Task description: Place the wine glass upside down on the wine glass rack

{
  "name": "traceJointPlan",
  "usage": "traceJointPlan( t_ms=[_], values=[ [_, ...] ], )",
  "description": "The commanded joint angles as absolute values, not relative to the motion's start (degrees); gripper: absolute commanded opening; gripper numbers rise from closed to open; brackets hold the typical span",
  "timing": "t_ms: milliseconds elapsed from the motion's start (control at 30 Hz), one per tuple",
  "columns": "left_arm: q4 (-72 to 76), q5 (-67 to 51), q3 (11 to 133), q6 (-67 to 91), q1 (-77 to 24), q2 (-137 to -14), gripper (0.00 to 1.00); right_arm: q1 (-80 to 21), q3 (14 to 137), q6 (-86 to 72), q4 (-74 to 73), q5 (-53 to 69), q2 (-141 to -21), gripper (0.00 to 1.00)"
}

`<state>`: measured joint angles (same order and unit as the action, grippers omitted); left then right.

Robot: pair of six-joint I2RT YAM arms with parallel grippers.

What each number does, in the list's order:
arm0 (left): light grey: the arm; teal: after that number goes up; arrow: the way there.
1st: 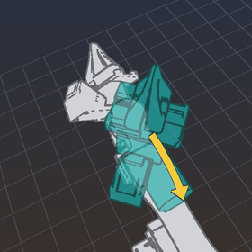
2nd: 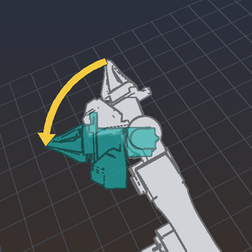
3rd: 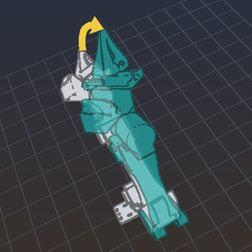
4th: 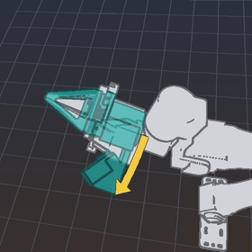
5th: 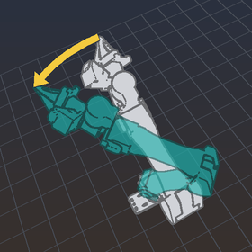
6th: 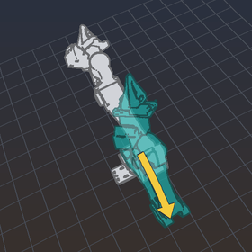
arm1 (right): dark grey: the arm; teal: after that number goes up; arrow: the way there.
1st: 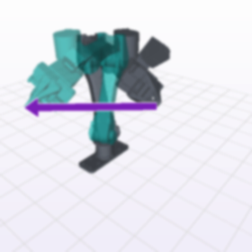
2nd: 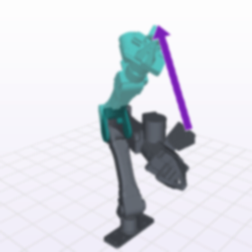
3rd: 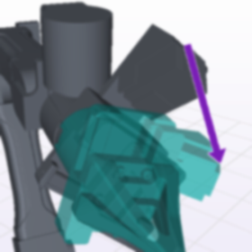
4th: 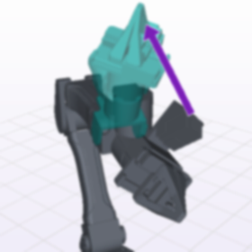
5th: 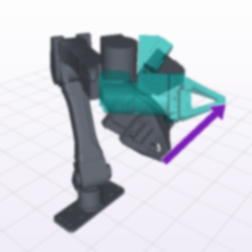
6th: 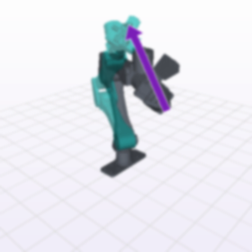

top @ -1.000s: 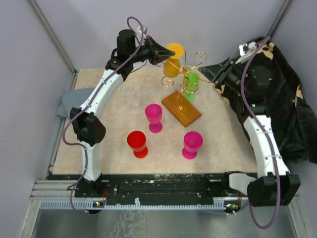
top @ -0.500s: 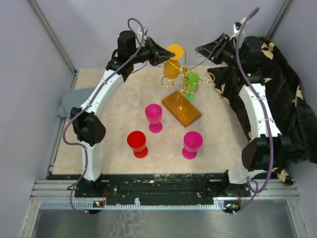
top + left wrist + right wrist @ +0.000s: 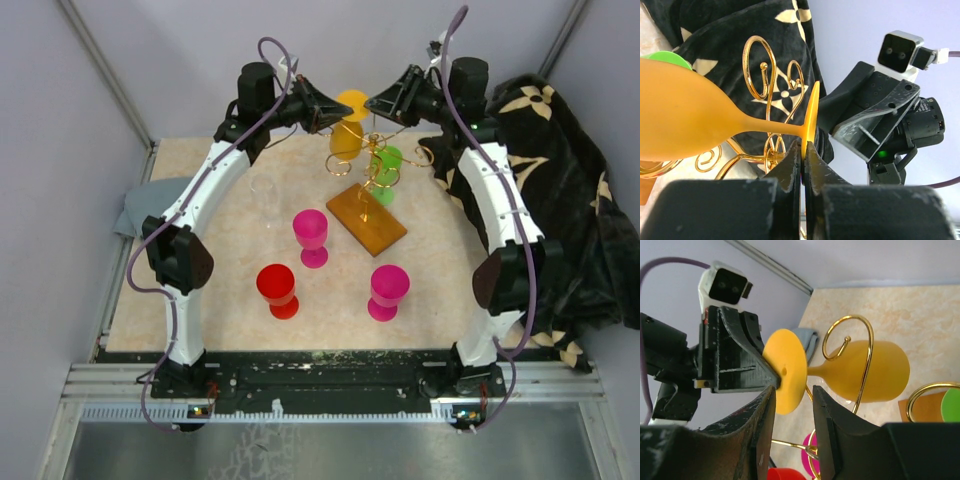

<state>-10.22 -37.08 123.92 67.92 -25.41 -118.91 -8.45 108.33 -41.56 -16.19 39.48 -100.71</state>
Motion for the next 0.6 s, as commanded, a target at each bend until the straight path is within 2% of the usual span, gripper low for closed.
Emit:
traceJointPlan(
  t_ms=[0, 367, 467, 567],
  values=[
    [-7.57, -37.18, 123.93, 67.36, -25.84, -115.84, 0.00, -9.41, 110.38, -39.99, -17.19, 39.63, -99.99, 0.36],
    [-7.13, -37.52, 123.93, 67.87, -25.82, -116.01, 0.00, -10.54, 108.11, -40.86, -14.75, 40.52, -99.53, 0.31],
    [-7.26, -37.57, 123.93, 67.82, -25.82, -116.02, 0.00, -10.87, 108.07, -41.32, -14.03, 40.71, -99.68, 0.25],
    [-7.45, -37.57, 123.84, 67.73, -25.83, -116.02, 0.00, -10.99, 107.88, -42.07, -13.29, 41.04, -99.73, 0.10]
  ],
)
